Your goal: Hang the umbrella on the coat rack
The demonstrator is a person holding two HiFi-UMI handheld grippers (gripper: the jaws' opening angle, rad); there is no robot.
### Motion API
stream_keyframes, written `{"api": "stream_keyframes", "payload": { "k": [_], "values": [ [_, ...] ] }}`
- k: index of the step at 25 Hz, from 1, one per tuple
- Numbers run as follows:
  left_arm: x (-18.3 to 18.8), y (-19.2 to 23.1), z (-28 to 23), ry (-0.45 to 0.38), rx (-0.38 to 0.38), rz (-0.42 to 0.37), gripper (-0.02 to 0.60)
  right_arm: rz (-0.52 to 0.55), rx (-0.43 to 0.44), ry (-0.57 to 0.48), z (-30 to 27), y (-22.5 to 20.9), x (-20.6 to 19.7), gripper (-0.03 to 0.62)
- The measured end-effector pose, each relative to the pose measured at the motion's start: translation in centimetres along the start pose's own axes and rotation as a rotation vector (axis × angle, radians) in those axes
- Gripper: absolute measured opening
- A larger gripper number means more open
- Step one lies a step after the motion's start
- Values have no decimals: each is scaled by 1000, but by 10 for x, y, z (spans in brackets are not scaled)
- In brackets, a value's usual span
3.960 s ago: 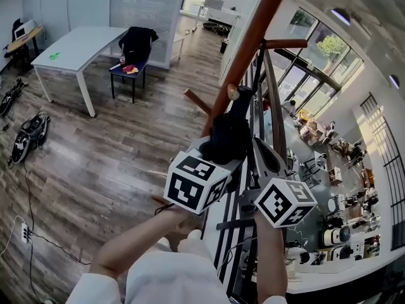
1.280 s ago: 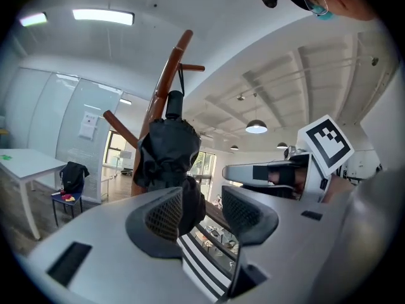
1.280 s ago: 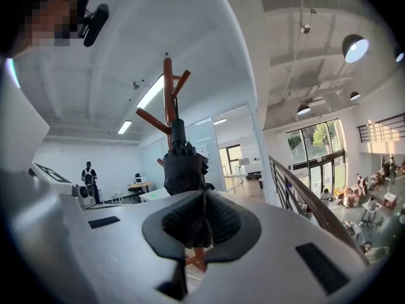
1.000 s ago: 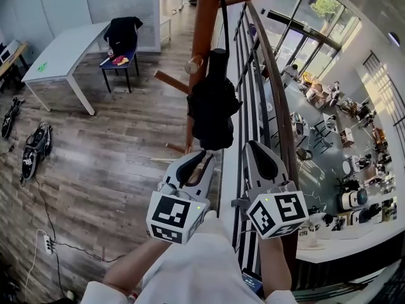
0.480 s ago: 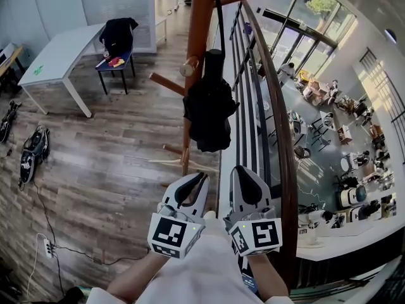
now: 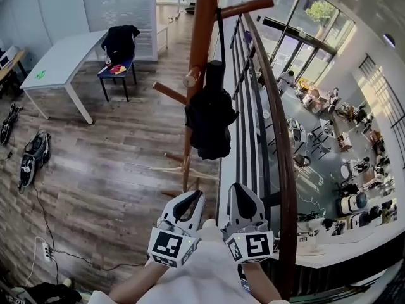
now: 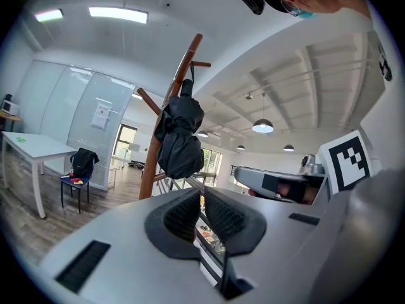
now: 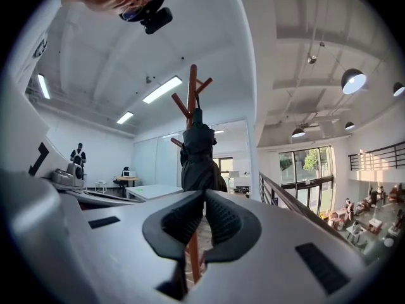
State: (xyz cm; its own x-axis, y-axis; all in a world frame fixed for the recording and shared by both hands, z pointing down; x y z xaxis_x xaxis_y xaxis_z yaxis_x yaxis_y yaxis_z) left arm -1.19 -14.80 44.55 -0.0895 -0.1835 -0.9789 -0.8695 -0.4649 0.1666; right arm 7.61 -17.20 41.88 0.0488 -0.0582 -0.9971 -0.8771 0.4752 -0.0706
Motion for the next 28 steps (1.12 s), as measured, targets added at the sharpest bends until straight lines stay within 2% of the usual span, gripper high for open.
{"api": "stream_keyframes", "payload": {
  "k": [8, 13, 17, 20, 28],
  "values": [
    [-28, -7, 12, 5, -13, 38, 37, -20, 20, 7, 9, 2, -22, 41],
    [-48, -5, 9, 20, -7, 43, 35, -106, 10, -22, 12, 5, -34, 41],
    [-39, -1, 11, -5, -1, 36, 35, -137, 29, -27, 12, 13, -39, 41],
    [-32, 3, 14, -22, 10, 59, 35, -126, 41, -12, 9, 18, -40, 41],
    [-23, 5, 20, -37, 3, 61, 34, -132, 62, 3, 7, 30, -41, 40]
  ]
}}
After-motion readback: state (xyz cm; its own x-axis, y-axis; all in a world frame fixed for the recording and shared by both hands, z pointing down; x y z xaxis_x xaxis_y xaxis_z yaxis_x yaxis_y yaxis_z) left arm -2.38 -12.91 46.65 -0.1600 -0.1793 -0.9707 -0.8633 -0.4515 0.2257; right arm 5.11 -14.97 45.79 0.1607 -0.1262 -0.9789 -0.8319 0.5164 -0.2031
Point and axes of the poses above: the fingertips, and each gripper's own axes: z backward along the fingers, y to its left, x out of its top, the point moved 1 cm from there along z, backward along the fingers, and after that the axes turned 3 degrees about -z, right-handed, at the moved point
